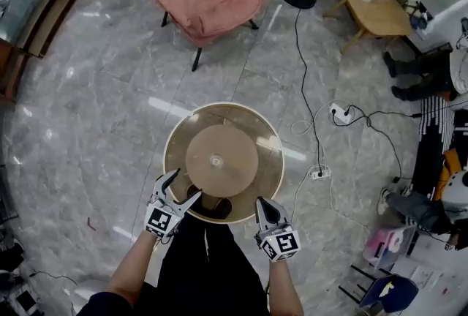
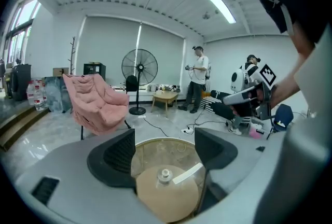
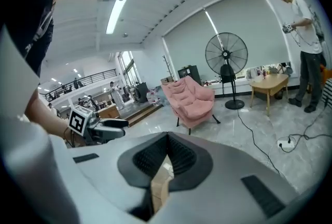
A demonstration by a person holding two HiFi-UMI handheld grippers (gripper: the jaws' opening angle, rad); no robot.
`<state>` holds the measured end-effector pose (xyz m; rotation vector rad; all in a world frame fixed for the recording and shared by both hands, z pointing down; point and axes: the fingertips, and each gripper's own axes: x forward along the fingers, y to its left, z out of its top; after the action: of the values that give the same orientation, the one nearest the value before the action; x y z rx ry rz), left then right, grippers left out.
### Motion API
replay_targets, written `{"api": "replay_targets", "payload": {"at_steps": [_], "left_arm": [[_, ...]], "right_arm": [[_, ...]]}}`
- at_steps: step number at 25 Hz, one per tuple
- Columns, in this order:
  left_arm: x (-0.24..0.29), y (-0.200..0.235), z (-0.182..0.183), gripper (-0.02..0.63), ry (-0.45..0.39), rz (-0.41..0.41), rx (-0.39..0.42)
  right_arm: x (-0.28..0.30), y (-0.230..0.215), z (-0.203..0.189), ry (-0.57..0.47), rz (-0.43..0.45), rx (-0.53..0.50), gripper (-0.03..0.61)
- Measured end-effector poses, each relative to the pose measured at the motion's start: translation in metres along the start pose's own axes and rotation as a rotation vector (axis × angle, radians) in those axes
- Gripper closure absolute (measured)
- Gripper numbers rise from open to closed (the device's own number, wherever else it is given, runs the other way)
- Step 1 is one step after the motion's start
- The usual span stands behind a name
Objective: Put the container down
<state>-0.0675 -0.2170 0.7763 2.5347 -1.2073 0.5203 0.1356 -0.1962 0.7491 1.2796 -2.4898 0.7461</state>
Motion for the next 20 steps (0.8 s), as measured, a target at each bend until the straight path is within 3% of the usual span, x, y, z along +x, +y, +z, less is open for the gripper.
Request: {"api": "replay_targets", "payload": {"at_steps": [9, 14, 20], "left_arm": [[-0.097, -0.013, 0.156, 0.256, -0.068, -0.003, 0.032], [-0.107, -0.012, 0.175, 0.256, -0.107, 0.007, -0.043], [-0.113, -0.023, 0.198, 0.256, -0.138, -0.031, 0.004]], "right_arm": [[-0.047, 0.049, 0.115, 0.030, 0.039, -0.153, 0.552], [-0.048, 0.063, 0.142, 0.014, 0.022, -0.187, 0.552], [-0.062, 0.078, 0.159, -0.033, 0.005, -0.173, 0.552]]}}
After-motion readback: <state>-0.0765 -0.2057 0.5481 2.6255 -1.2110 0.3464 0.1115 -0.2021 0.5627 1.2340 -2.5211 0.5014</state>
